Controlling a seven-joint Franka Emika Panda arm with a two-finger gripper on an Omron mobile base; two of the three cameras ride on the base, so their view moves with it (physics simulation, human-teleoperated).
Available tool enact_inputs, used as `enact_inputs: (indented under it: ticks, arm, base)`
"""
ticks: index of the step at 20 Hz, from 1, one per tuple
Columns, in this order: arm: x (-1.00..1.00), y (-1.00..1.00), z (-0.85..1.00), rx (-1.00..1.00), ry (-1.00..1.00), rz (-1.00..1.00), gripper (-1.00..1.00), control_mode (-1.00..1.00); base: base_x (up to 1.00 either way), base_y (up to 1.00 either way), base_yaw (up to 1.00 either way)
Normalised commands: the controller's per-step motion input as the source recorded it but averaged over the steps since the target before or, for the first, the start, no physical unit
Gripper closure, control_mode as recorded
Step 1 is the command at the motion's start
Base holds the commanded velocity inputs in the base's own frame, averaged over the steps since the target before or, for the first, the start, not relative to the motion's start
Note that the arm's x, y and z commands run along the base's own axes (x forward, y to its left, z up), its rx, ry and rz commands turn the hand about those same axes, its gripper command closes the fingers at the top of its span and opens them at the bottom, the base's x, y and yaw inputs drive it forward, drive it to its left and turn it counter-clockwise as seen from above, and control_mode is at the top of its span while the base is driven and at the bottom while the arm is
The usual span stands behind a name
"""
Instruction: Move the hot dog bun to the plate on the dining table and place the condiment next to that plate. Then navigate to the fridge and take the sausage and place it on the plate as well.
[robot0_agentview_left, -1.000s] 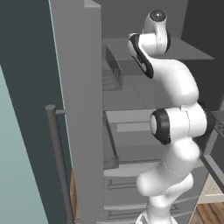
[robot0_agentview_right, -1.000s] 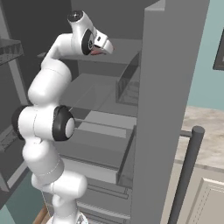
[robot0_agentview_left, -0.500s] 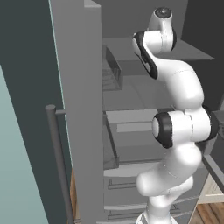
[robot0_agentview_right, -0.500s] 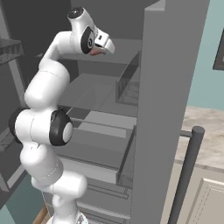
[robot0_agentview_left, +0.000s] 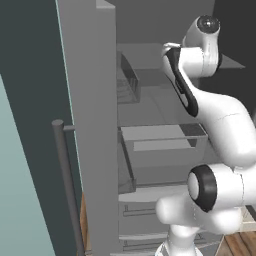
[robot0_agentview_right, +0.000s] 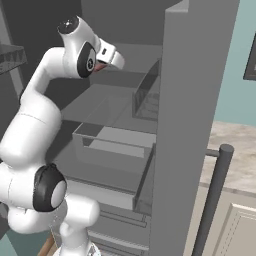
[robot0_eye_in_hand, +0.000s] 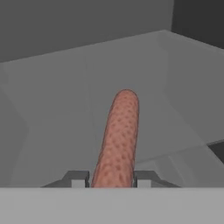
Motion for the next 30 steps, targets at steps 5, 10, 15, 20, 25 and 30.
enact_inputs:
  ticks: [5, 10, 15, 20, 25, 30]
  arm:
    - [-1.00, -0.04, 0.44, 0.00, 0.01, 0.03, 1.00, -1.00]
    - [-1.00, -0.01, 0.16, -0.02, 0.04, 0.00, 1.00, -1.00]
    - [-1.00, 0.01, 0.01, -0.03, 0.04, 0.00, 1.00, -1.00]
    - [-0.83, 0.03, -0.07, -0.05, 0.07, 0.01, 1.00, -1.00]
    - [-0.40, 0.06, -0.13, -0.06, 0.08, 0.01, 1.00, 1.00]
    - [0.00, 0.00, 0.00, 0.00, 0.00, 0.00, 1.00, 1.00]
  base:
    - [0.00, 0.00, 0.00]
    - [0.00, 0.00, 0.00]
    - [0.00, 0.00, 0.00]
    - [0.00, 0.00, 0.00]
    - [-0.33, 0.00, 0.01]
    - [-1.00, -0.02, 0.13]
